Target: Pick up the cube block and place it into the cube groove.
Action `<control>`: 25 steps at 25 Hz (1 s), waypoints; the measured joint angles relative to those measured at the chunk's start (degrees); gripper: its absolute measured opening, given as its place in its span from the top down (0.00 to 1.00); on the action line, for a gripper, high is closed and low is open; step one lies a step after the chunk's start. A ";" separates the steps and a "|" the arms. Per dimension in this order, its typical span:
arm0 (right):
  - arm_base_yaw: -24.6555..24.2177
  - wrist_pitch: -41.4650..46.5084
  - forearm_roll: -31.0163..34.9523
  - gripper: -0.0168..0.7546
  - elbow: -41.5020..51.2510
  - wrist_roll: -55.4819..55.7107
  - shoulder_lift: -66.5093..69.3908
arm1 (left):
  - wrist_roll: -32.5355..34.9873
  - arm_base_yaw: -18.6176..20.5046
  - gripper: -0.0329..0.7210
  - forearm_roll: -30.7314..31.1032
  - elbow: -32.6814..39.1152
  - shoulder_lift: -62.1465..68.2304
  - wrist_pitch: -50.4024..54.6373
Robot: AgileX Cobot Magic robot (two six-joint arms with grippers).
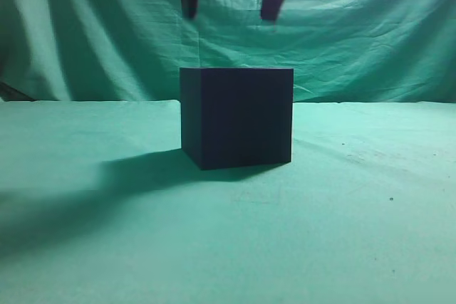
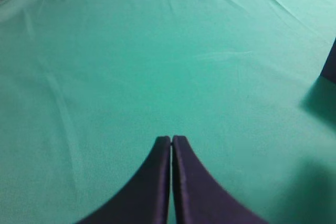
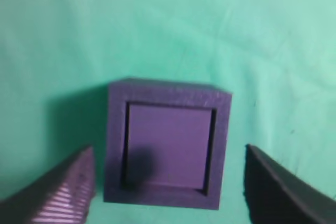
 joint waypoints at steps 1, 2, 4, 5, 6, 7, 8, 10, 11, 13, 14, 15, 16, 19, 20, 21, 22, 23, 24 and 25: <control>0.00 0.31 -0.34 0.29 -1.76 -0.24 -0.34 | 0.00 0.00 0.96 0.00 0.00 0.00 0.00; 0.00 0.39 -0.75 0.37 -3.19 -0.50 -1.16 | 0.00 0.00 0.96 0.00 0.00 0.00 0.00; 0.00 0.54 -0.76 0.51 -4.50 -0.71 -3.59 | 0.00 0.00 0.96 0.00 0.00 0.00 0.00; 0.00 0.83 -0.76 0.61 -4.76 -0.94 -5.34 | 0.00 0.00 0.96 0.00 0.00 0.00 0.00; 0.00 0.98 -0.76 0.72 -4.77 -1.31 -6.90 | 0.00 0.00 0.96 0.00 0.00 0.00 0.00; 0.00 1.11 -0.76 0.80 -4.77 -1.80 -8.85 | 0.00 0.00 0.96 0.00 0.00 0.00 0.00; 0.00 1.36 -0.43 0.88 -4.77 -2.11 -11.22 | 0.00 0.00 0.96 0.00 0.00 0.00 0.00; 0.00 1.53 0.48 0.98 -4.77 -2.91 -14.66 | 0.00 0.00 0.96 0.00 0.00 0.00 0.00; 0.00 1.62 1.06 0.98 -4.65 -3.20 -16.85 | 0.00 0.00 0.96 0.00 0.00 0.00 0.00; 0.00 1.62 1.59 0.98 -2.72 -3.52 -21.80 | 0.00 0.00 0.96 0.00 0.00 0.00 0.00; 0.00 1.62 1.68 0.98 -0.92 -3.96 -23.96 | 0.00 0.00 0.96 0.00 0.00 0.00 0.00; 0.00 1.74 1.27 0.98 1.27 -4.21 -26.56 | 0.00 0.00 0.96 0.00 0.00 0.00 0.00; 0.00 1.74 0.54 0.98 3.83 -4.34 -29.16 | 0.00 0.00 0.96 0.00 0.00 0.00 0.00; 0.00 2.04 -1.76 0.98 12.34 -4.34 -36.15 | 0.00 0.00 0.96 0.00 0.00 0.00 0.00; 0.00 2.13 -2.30 0.98 14.93 -4.34 -38.58 | 0.00 0.00 0.96 0.00 0.00 0.00 0.00; 0.00 2.25 -2.66 0.98 17.97 -4.34 -40.61 | 0.00 0.00 0.96 0.00 0.00 0.00 0.00; 0.00 2.25 -2.86 0.98 20.98 -4.34 -43.13 | 0.00 0.00 0.96 0.00 0.00 0.00 0.00; 0.00 2.13 -2.90 0.98 23.88 -4.34 -45.71 | 0.00 0.00 0.96 0.00 0.00 0.00 0.00; 0.00 1.85 -2.90 0.98 26.25 -4.34 -47.91 | 0.00 0.00 0.96 0.00 0.00 0.00 0.00; 0.00 0.73 -2.94 0.98 28.89 -4.21 -50.54 | 0.00 0.00 0.96 0.00 0.00 0.00 0.00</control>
